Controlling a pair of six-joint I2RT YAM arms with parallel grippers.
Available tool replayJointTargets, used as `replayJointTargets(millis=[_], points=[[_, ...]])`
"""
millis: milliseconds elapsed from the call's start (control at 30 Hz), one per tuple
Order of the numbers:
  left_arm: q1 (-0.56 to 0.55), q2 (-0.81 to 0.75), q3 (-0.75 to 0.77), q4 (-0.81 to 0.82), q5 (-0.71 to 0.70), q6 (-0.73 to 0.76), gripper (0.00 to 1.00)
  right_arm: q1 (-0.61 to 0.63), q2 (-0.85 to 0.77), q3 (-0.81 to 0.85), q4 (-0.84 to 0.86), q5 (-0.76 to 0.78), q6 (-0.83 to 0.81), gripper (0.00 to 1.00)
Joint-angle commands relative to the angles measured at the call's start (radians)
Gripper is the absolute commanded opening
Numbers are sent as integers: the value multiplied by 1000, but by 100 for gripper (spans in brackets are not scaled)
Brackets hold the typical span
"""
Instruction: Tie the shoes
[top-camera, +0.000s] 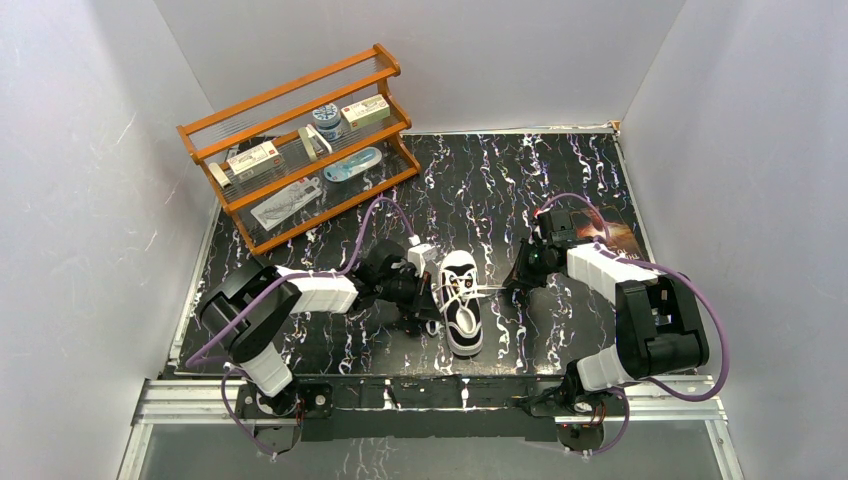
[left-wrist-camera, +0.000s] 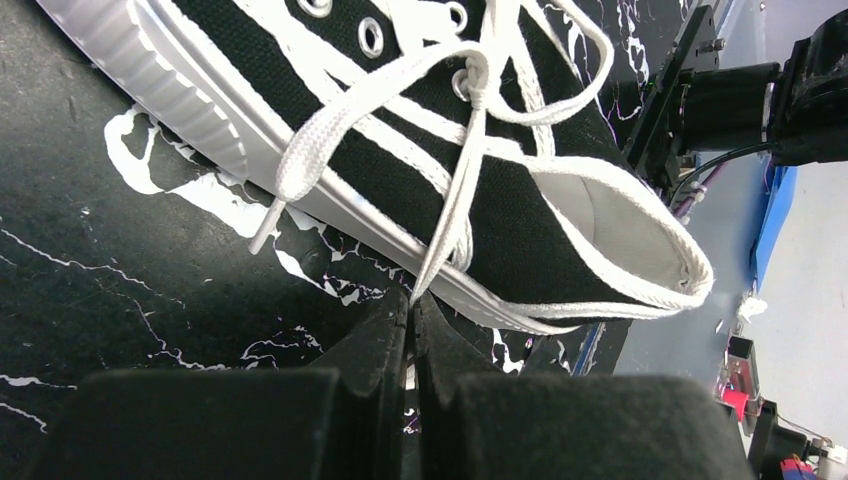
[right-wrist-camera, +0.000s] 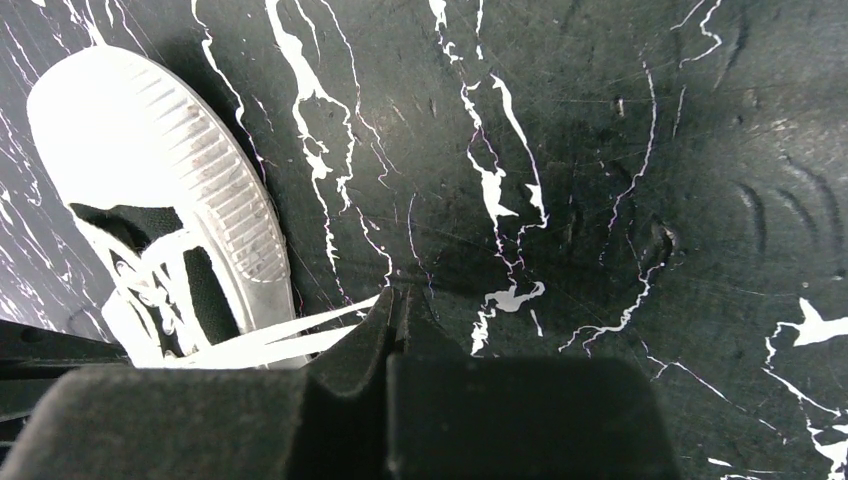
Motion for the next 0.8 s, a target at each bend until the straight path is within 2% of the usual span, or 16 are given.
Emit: replayJointTargets(millis=[0, 67, 133, 200, 267, 333, 367, 400, 433, 467, 533, 567, 600, 667, 700, 767], points=[[-11, 8, 5, -143, 11, 23, 0, -28, 5, 1, 1, 82, -56, 0], [-12, 7, 34, -175, 1, 52, 2, -24, 4, 20, -1, 54, -84, 0], [-11, -14, 53, -196, -19, 66, 22, -12, 3, 49, -14, 18, -116, 0], [-11, -55, 65, -218, -53, 76, 35, 6, -11, 86, -50, 7, -139, 2], [-10, -120, 94, -286, -78, 108, 44, 21, -40, 132, -111, 8, -166, 32], [0, -199, 137, -373, -89, 151, 48, 42, -57, 225, -238, 4, -224, 46], [6, -246, 150, -402, -90, 163, 54, 47, -75, 257, -281, 1, -245, 50], [14, -288, 160, -435, -110, 166, 56, 47, -92, 276, -303, 1, -256, 54], [32, -349, 184, -476, -139, 169, 58, 47, -136, 296, -321, 0, -274, 65], [60, -406, 214, -517, -169, 167, 59, 46, -165, 328, -357, 7, -281, 81], [105, -487, 293, -589, -223, 172, 62, 46, -228, 385, -393, 11, -304, 94], [111, -498, 344, -615, -240, 178, 66, 47, -255, 410, -392, 2, -305, 98], [113, -504, 388, -634, -263, 181, 84, 47, -268, 455, -402, 8, -293, 99], [115, -500, 556, -691, -339, 195, 86, 46, -257, 645, -528, 83, -235, 99], [115, -484, 678, -724, -371, 230, 87, 45, -236, 751, -597, 104, -241, 99], [115, -454, 828, -772, -415, 292, 90, 45, -236, 890, -672, 161, -252, 99]])
